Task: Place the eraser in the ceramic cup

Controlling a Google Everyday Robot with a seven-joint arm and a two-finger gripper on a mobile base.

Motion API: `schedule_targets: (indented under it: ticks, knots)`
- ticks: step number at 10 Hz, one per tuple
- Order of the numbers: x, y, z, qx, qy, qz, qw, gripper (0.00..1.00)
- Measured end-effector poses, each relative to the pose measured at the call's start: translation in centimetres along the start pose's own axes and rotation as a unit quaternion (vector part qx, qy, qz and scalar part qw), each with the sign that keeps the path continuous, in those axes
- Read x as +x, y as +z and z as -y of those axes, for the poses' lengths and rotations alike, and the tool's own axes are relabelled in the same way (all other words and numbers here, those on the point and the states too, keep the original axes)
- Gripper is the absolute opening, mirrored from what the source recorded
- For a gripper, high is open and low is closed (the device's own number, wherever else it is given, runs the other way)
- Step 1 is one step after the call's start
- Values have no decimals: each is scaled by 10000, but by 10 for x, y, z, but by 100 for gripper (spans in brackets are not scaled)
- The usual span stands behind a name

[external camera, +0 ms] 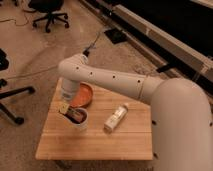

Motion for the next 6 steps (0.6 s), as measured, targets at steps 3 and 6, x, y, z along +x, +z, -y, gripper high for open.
schedule_targets:
  ticks: [3, 6]
  knots:
    - [-2, 1, -1, 3, -37, 23, 10000, 38]
    - [-8, 2, 9, 35, -50, 20, 10000, 38]
